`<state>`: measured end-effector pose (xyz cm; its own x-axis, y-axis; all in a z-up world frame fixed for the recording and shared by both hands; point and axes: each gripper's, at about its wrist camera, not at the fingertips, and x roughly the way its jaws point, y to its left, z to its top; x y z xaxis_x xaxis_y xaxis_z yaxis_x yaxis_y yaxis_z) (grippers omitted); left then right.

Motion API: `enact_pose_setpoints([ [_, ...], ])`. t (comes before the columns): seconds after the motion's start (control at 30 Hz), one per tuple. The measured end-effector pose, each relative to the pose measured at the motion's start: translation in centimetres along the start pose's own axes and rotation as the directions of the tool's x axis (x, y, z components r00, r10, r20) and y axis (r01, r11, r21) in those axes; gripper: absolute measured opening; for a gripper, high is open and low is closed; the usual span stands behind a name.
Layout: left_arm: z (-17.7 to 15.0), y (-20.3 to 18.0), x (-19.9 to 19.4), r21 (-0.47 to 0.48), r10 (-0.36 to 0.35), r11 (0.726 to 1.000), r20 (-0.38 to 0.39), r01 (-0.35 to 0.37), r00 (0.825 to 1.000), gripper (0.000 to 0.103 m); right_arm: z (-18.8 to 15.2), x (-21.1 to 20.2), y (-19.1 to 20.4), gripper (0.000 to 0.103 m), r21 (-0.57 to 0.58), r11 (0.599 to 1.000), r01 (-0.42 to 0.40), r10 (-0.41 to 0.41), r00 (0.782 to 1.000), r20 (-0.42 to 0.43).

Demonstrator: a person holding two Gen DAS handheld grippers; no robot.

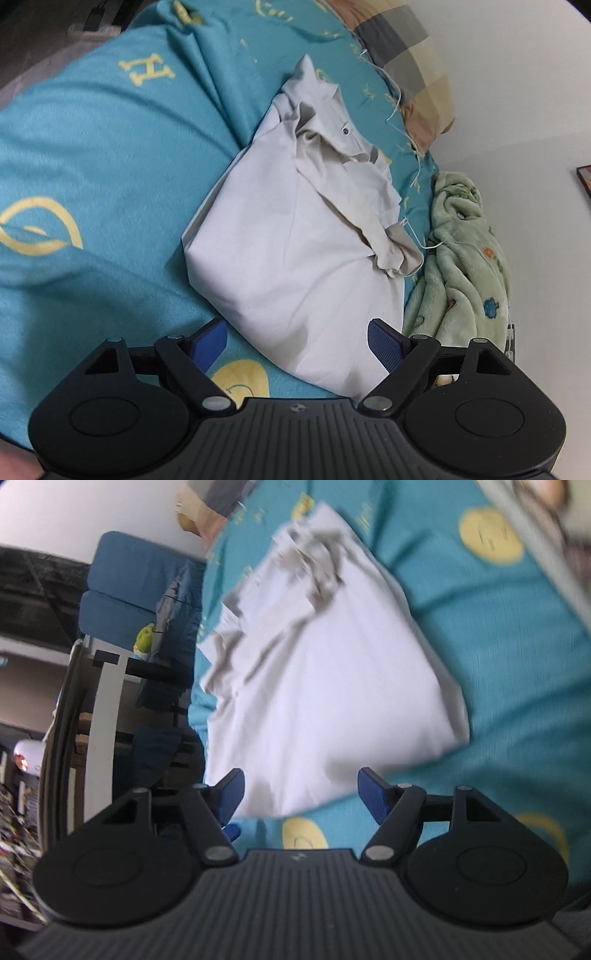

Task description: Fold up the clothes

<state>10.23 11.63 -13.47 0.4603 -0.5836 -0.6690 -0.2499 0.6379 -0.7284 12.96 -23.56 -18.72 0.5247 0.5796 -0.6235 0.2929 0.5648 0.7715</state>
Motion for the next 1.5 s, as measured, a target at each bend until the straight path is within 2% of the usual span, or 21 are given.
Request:
enact_pose_setpoints([
  [0.17,0.2,1.0,2.2,-0.044,0.043,0.998,-0.006,-0.043,0.999,0.085,-0.8,2.3,-2.5,0.07,0.179,0.983,-0.034,0.042,0.998,-0.044],
  [0.3,1.1,1.4,2.3,-0.078,0.023,0.997,0.026,-0.021,0.999,0.082,-1.3,3.3,-3.0,0.07,0.232,0.972,-0.047,0.065,0.995,-0.07],
  [0.4,1.8,1.5,2.4,-0.104,-0.005,0.994,0.032,0.008,0.999,0.073,-1.3,3.4,-3.3,0.07,0.255,0.966,-0.052,0.068,0.996,-0.055],
  [0.53,2.4,0.9,2.6,-0.088,-0.009,0.996,0.035,0.012,0.999,0.054,-1.1,3.5,-3.9,0.07,0.306,0.947,-0.1,0.109,0.994,-0.011],
  [0.63,2.6,0.3,2.7,-0.072,-0.018,0.997,0.04,0.021,0.999,0.038,-1.5,4.3,-3.7,0.07,0.326,0.934,-0.15,0.166,0.986,-0.023],
  [0.73,2.8,-0.3,2.7,-0.038,-0.011,0.999,0.042,0.013,0.999,0.023,-1.7,5.4,-3.4,0.07,0.34,0.928,-0.153,0.18,0.982,-0.049],
  [0.87,2.8,-1.0,2.3,0.0,-0.024,1.0,0.056,0.024,0.998,0.014,-1.7,6.4,-3.6,0.07,0.367,0.918,-0.15,0.178,0.983,-0.044],
  [1.1,2.8,-1.1,0.7,0.011,-0.091,0.996,0.098,0.09,0.991,0.01,-0.7,5.3,-4.6,0.071,0.403,0.898,-0.179,0.154,0.984,0.092],
  [1.27,2.5,-1.0,0.0,-0.007,-0.12,0.993,0.105,0.121,0.987,0.009,-0.4,4.2,-5.5,0.071,0.432,0.881,-0.192,0.117,0.974,0.195],
  [1.4,2.4,-0.7,-0.1,-0.017,-0.116,0.993,0.107,0.118,0.988,0.009,-0.4,3.5,-5.1,0.07,0.401,0.899,-0.175,0.081,0.967,0.24],
  [1.5,2.4,-0.6,0.1,-0.023,-0.109,0.993,0.11,0.112,0.988,0.009,-0.4,3.3,-4.8,0.061,0.37,0.915,-0.16,0.066,0.965,0.255],
])
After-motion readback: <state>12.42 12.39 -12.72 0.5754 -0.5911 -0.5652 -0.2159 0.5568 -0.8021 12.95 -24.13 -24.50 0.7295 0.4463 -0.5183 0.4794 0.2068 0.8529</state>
